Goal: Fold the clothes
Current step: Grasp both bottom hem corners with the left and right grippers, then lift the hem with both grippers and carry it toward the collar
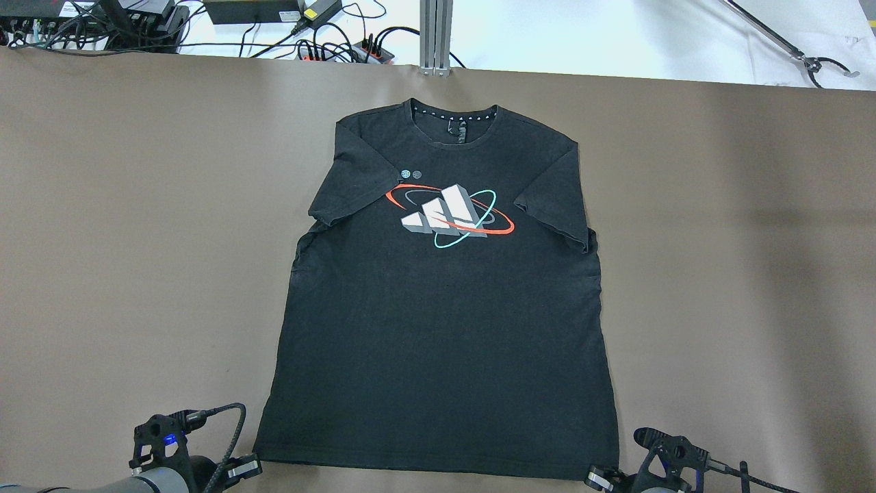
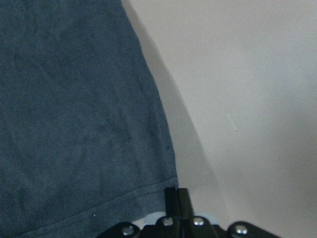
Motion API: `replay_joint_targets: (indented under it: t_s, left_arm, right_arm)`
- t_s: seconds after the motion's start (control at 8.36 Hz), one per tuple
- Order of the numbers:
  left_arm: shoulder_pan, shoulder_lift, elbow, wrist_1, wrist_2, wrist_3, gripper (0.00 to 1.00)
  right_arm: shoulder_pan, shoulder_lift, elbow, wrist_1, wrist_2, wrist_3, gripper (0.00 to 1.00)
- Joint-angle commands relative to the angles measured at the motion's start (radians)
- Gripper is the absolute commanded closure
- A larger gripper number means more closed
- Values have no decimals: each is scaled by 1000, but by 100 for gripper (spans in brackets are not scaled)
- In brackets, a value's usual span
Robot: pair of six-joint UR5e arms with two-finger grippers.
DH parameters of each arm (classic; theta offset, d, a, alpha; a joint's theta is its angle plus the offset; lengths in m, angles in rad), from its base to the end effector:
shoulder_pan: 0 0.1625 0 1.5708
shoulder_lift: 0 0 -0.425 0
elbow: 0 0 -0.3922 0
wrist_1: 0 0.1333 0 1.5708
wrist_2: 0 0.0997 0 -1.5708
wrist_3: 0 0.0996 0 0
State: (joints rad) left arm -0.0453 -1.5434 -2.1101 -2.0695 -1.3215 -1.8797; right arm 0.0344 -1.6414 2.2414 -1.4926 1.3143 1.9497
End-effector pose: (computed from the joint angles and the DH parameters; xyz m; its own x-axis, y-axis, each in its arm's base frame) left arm 0.4574 -0.1788 0.3620 0.4289 -0.3144 -0.8469 0.4021 0.9059 -0.1327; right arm -0.4261 -0.1733 0.3775 0.6519 0.3804 0.6560 -0.4666 0.8832 -0.0485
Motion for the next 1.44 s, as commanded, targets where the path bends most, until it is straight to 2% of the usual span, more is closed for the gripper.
replay_joint_targets:
  t_s: [0.0,0.36,0.6,0.72,0.84,0.96,1.08,1.32]
  left_arm:
    - [4,20,-36,0,1,-1,100]
    - [8,23,-131,0,-2,-7,100]
    - [-11,52,-200,2,-11,-3,100]
    - [-63,36,-176,3,-54,13,100]
    - [-178,-19,-139,3,-150,77,100]
    - [-300,-88,-101,37,-259,168,100]
    - [-393,-166,-59,121,-321,218,100]
    - [-563,-363,46,277,-427,327,100]
  right_arm:
    - [1,-1,59,0,8,0,100]
    - [2,-76,202,0,80,-2,100]
    - [18,-77,228,0,109,-33,100]
    - [74,-48,218,-2,159,-85,100]
    - [172,15,180,-9,233,-174,100]
    - [297,114,102,-24,323,-249,100]
    - [403,187,25,-46,400,-318,100]
    - [589,239,-52,-71,506,-516,100]
